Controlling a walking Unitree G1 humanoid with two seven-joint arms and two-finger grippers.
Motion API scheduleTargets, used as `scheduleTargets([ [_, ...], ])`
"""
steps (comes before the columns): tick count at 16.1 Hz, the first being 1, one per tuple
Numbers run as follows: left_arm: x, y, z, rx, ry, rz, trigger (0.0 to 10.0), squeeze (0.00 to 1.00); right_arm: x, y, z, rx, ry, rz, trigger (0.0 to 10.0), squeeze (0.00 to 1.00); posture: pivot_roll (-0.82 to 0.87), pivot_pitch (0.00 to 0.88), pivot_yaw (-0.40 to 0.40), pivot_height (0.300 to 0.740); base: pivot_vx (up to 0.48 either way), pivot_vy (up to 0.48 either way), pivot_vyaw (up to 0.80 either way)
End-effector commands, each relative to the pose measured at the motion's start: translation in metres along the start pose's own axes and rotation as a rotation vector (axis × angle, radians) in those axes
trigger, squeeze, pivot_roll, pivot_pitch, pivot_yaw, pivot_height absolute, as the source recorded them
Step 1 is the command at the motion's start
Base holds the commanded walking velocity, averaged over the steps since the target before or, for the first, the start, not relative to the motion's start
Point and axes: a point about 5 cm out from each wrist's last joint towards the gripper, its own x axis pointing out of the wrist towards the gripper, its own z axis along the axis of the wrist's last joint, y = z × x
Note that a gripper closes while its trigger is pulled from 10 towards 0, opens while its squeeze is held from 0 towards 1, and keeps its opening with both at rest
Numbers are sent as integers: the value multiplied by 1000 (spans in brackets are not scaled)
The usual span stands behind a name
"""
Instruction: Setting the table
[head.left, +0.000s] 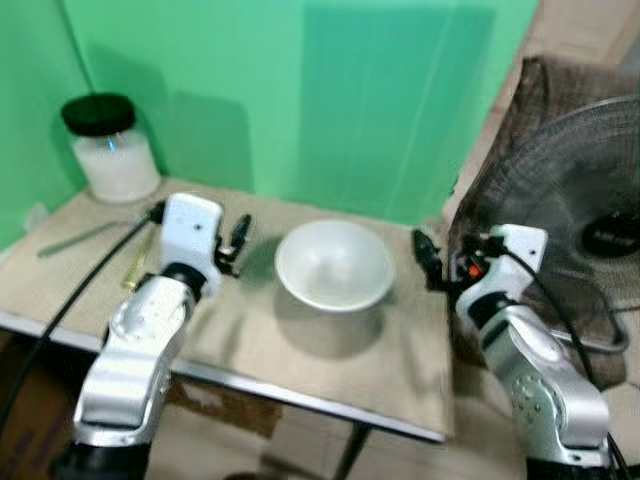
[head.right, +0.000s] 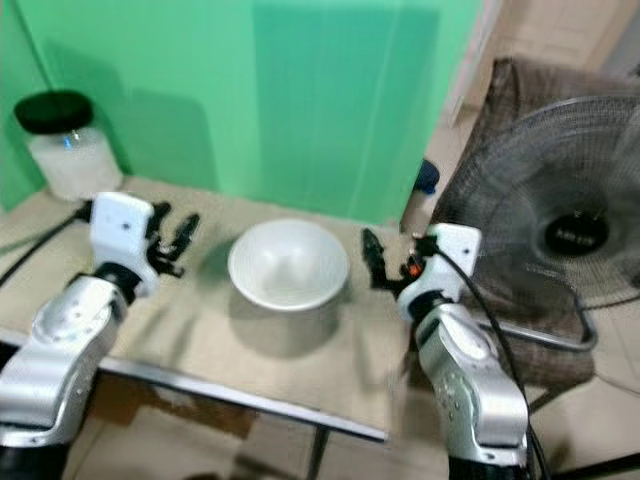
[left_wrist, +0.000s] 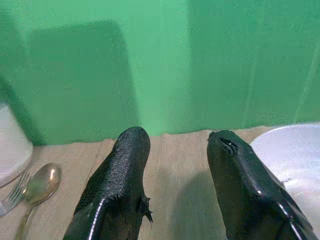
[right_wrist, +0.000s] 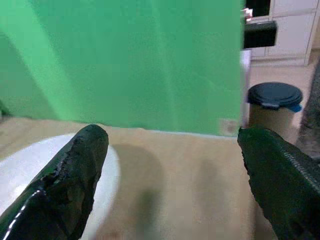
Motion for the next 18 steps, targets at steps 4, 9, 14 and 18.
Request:
scheduleTargets([
  [4,-2,-5,0,12,-1,-39,10000,0,-1,-6,3,1,31,19,10000,0,103,0,-51,740,0,0,0],
  [9,-15,6,-8,105,41,-152,10000,0,17,4,3,197,72,69,10000,1000,105,0,-52,740,0,0,0],
  [14,-23,8,-14,179,76,-263,10000,0,56,3,-3,400,146,1,10000,1000,106,0,-56,740,0,0,0],
  [18,-25,4,-16,170,76,-295,10000,0,78,1,-7,404,214,-10,10000,1000,112,0,-71,740,0,0,0],
])
